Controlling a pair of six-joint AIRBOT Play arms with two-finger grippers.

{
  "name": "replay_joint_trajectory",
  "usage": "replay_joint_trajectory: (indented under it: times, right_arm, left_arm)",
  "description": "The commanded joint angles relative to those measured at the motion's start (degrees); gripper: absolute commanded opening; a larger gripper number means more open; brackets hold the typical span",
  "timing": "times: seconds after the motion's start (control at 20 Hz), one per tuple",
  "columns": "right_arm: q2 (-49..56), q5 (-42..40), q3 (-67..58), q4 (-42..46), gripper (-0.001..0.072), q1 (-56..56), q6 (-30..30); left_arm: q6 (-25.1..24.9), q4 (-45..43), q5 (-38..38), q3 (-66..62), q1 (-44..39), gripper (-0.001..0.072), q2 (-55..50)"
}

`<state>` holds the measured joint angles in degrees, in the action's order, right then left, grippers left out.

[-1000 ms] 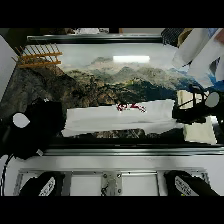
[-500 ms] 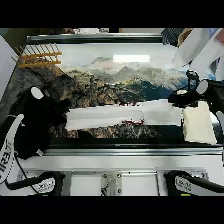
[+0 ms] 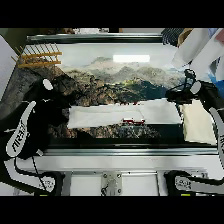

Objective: Fold the clothes and pants, and hang the long-sleeved shirts on hangers.

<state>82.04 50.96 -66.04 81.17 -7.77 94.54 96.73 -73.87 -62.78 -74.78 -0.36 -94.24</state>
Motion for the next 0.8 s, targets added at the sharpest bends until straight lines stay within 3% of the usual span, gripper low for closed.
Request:
replay_joint_trajectory:
  times: [0.0, 0.25, 0.3, 0.4, 0.6, 0.75]
  right_arm:
    - [0.3, -1.2, -0.9, -3.3, 0.0588, -0.1, -0.3]
    - [0.1, 11.7, -6.5, -5.2, 0.0591, -7.1, -12.4]
    - [0.7, 14.0, -6.5, -6.8, 0.0595, -9.7, -15.4]
    - [2.9, 17.3, -6.5, -11.6, 0.0705, -14.8, -20.6]
    - [10.2, 19.0, -6.5, -22.6, 0.0716, -22.1, -29.1]
    - [14.5, 19.0, -6.5, -25.6, 0.0716, -22.2, -34.2]
  left_arm:
    - [-0.1, 0.4, -0.9, -4.2, -0.7, 0.0557, -0.9]
    - [-0.3, 0.3, -5.4, -10.2, -0.1, 0.0555, 2.3]
    - [-0.3, 0.4, -5.6, -10.2, -0.2, 0.0502, 3.4]
    - [-0.4, 0.3, -6.3, -10.2, -1.1, 0.0013, 5.4]
    - [-0.5, 0.3, -6.3, -10.2, -5.5, 0.0006, 7.8]
    - [-0.5, 0.3, -6.1, -10.2, -10.0, 0.0006, 7.9]
